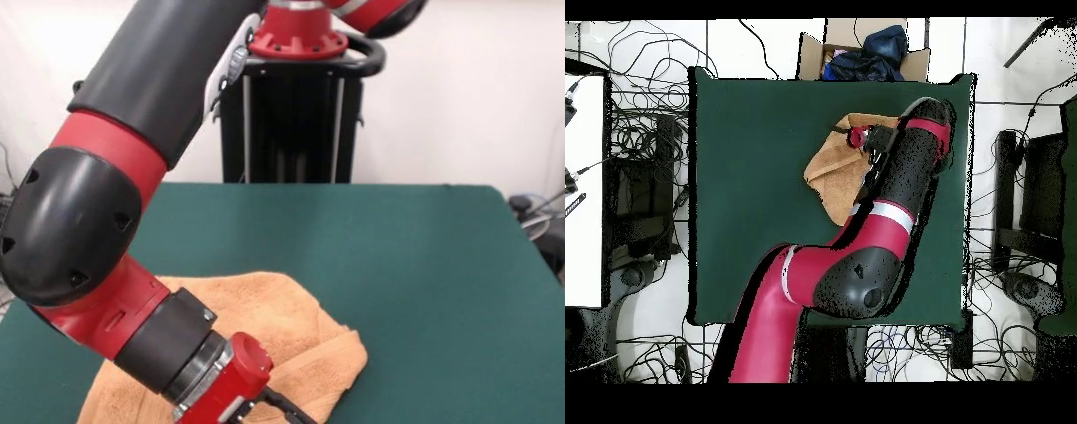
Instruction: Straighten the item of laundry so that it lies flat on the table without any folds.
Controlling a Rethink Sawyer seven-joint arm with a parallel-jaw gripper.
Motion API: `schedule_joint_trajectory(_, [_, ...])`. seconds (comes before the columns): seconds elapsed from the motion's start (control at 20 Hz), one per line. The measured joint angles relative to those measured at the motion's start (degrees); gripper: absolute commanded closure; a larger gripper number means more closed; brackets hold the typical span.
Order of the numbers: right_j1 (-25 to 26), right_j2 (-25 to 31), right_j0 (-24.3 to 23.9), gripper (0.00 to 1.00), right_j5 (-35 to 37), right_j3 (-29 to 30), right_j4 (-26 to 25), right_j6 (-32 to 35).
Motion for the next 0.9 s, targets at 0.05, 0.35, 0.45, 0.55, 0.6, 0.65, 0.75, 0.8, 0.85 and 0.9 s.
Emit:
schedule_joint_trajectory(0.05, [0.03,-0.09,0.02,0.00,0.02,-0.02,-0.02,0.00])
schedule_joint_trajectory(0.35, [0.94,-5.20,1.24,0.00,0.06,-3.71,-5.01,0.00])
schedule_joint_trajectory(0.45, [1.56,-6.47,1.19,0.00,-0.02,-5.65,-6.58,0.00])
schedule_joint_trajectory(0.55, [2.20,-7.41,0.93,0.00,-0.32,-7.97,-7.85,0.00])
schedule_joint_trajectory(0.6, [2.35,-7.67,0.83,0.00,-0.46,-8.47,-8.09,0.00])
schedule_joint_trajectory(0.65, [2.52,-8.00,0.76,0.00,-0.65,-8.95,-8.38,0.00])
schedule_joint_trajectory(0.75, [2.71,-8.46,0.70,0.00,-0.88,-9.54,-8.71,0.00])
schedule_joint_trajectory(0.8, [2.81,-8.71,0.68,0.00,-0.97,-9.85,-8.91,0.00])
schedule_joint_trajectory(0.85, [2.96,-9.22,0.68,0.00,-1.08,-10.26,-9.19,0.00])
schedule_joint_trajectory(0.9, [3.06,-9.67,0.69,0.00,-1.17,-10.54,-9.29,0.00])
